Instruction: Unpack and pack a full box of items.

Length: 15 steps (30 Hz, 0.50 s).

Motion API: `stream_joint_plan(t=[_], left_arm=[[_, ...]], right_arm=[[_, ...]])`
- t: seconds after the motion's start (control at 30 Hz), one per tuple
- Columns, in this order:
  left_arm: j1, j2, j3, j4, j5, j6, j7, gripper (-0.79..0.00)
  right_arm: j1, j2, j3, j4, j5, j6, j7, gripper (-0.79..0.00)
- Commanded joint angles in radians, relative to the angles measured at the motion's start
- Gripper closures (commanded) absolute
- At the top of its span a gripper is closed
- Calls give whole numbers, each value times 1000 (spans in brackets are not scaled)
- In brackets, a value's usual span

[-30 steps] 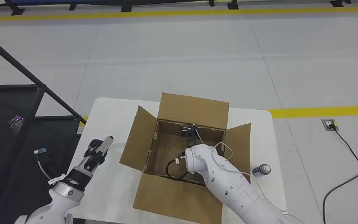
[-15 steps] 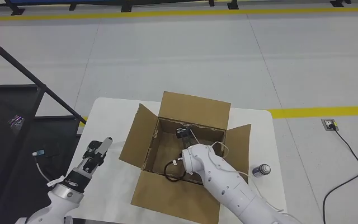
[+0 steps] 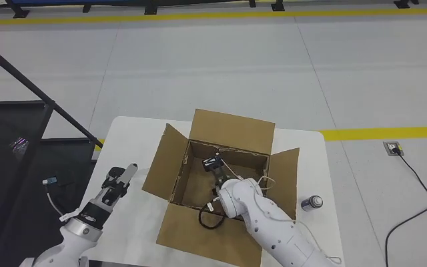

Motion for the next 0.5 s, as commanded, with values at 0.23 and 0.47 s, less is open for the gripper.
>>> stream_joint_plan(t=[0.23, 0.47], left_arm=[[-11, 1, 16, -5, 5, 3, -7, -785], [-45, 2, 45, 3, 12, 7, -23, -785]], right_arm=[[-302, 80, 185, -467, -118, -157, -153, 0], [-563, 122, 311, -766, -186, -257, -359, 0]])
